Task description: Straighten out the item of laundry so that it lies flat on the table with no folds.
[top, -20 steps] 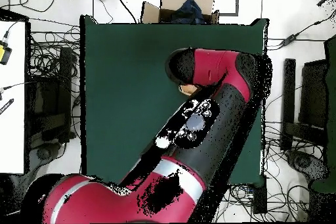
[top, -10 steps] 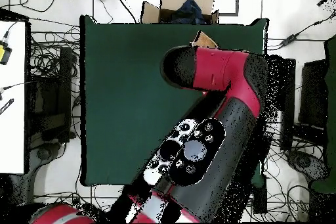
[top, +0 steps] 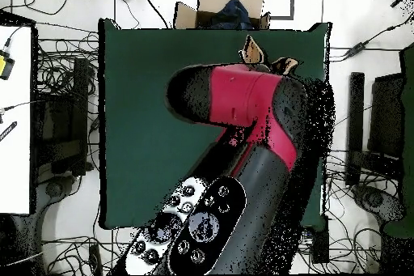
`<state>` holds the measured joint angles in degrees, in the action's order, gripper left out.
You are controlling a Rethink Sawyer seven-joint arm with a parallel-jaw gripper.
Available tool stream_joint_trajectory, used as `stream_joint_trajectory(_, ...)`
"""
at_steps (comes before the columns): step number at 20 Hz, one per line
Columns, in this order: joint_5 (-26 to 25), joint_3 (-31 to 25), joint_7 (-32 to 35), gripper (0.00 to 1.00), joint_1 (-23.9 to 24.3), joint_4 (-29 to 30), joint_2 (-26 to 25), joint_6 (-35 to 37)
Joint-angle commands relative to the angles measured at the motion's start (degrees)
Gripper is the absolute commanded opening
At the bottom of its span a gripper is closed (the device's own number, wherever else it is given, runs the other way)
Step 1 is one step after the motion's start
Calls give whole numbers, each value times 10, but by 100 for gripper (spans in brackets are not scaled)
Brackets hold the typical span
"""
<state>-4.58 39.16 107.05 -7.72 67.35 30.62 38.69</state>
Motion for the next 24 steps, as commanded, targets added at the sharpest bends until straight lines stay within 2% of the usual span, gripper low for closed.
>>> stream_joint_trajectory(1,-13,-59,48,0,-28,81,33,-1)
stream_joint_trajectory(9,3,-55,64,0,-26,49,21,32)
stream_joint_trajectory(14,9,-67,47,0,-15,31,23,41)
stream_joint_trajectory(18,18,-90,49,0,0,30,31,-12)
stream_joint_trajectory(24,42,-82,127,0,-21,25,25,-51)
